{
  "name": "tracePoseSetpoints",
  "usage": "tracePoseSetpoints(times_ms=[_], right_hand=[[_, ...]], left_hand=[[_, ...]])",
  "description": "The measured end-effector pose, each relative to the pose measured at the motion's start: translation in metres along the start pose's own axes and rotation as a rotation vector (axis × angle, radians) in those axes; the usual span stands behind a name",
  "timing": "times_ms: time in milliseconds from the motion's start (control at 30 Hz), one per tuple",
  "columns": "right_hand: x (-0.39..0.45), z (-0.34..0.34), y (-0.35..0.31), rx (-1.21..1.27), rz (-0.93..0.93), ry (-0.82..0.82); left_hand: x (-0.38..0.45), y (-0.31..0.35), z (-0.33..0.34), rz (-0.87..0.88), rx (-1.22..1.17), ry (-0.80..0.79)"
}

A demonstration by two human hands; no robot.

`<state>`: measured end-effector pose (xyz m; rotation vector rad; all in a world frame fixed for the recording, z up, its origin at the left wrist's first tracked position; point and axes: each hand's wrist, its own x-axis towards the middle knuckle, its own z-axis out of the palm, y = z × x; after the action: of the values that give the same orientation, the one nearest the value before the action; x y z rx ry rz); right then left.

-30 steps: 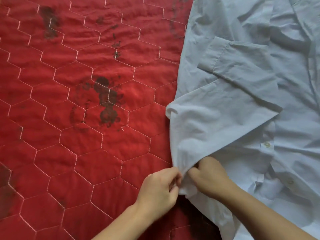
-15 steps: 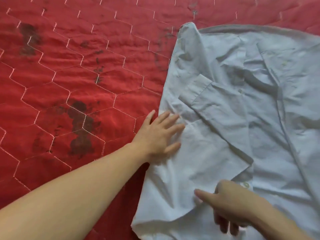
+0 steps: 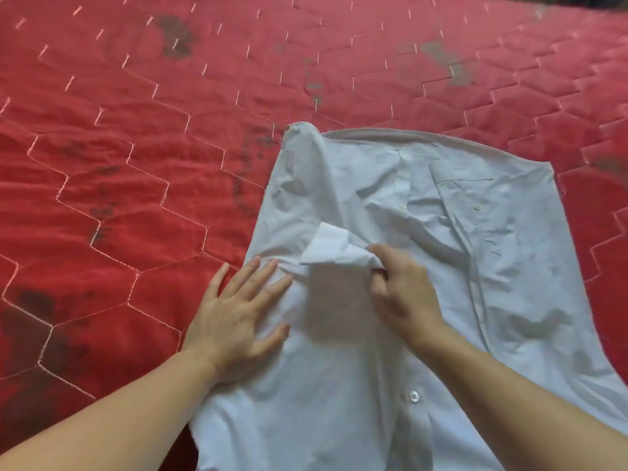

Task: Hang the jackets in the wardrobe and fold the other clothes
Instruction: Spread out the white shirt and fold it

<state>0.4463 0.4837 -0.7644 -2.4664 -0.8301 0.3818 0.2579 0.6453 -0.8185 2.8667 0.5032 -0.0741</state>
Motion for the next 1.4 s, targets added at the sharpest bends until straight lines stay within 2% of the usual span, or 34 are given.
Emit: tracePoseSetpoints(times_ms=[100, 167, 233, 300, 367, 467, 567, 700, 767, 867, 967, 1033, 1100, 1233, 1300, 1400], right_hand=[[0.024, -0.039, 0.004, 0.737, 0.193, 0.318], [0.037, -0.059, 0.016, 1.022, 0.455, 0.398], [0.049, -0.068, 0.042, 1.235, 0.681, 0.254], [0.054, -0.07, 0.065, 1.28, 0.795, -0.023], [0.058, -0.07, 0.072, 1.187, 0.797, -0.151], [0.081, -0.076, 0.065, 1.084, 0.669, -0.012], [0.106, -0.081, 0.049, 1.12, 0.503, 0.032], [0.111, -0.086, 0.038, 0.933, 0.584, -0.017], [0.113, -0.093, 0.041, 0.831, 0.601, -0.012], [0.127, -0.093, 0.045, 0.67, 0.543, 0.027], [0.146, -0.08, 0.043, 0.52, 0.537, 0.01], [0.155, -0.073, 0.041, 0.592, 0.555, -0.042], [0.166, -0.071, 0.036, 0.672, 0.553, -0.021], [0.192, -0.06, 0.033, 0.13, 0.373, 0.137], [0.207, -0.055, 0.023, -0.054, 0.296, 0.111], [0.228, -0.05, 0.009, -0.095, 0.348, -0.026]], left_hand=[[0.001, 0.001, 0.0, -0.005, -0.036, -0.006], [0.002, 0.001, -0.001, -0.007, -0.034, 0.003], [0.002, 0.002, -0.001, -0.002, -0.034, 0.013], [0.002, 0.001, -0.001, 0.005, -0.037, 0.021], [0.001, 0.0, 0.0, 0.018, -0.042, 0.032], [0.001, -0.002, 0.004, 0.026, -0.047, 0.052], [0.004, -0.003, 0.004, 0.007, -0.1, 0.051], [0.004, -0.004, -0.005, 0.013, -0.201, 0.008], [0.015, -0.021, -0.019, -0.101, -0.21, 0.013], [0.029, -0.049, -0.025, -0.274, -0.084, 0.027], [0.035, -0.058, -0.016, -0.272, -0.06, 0.044], [0.03, -0.057, -0.013, -0.247, -0.055, 0.058], [0.03, -0.058, -0.013, -0.258, -0.082, 0.077], [0.032, -0.06, -0.014, -0.232, -0.109, 0.085], [0.033, -0.061, -0.015, -0.225, -0.121, 0.097], [0.033, -0.061, -0.015, -0.218, -0.121, 0.094]])
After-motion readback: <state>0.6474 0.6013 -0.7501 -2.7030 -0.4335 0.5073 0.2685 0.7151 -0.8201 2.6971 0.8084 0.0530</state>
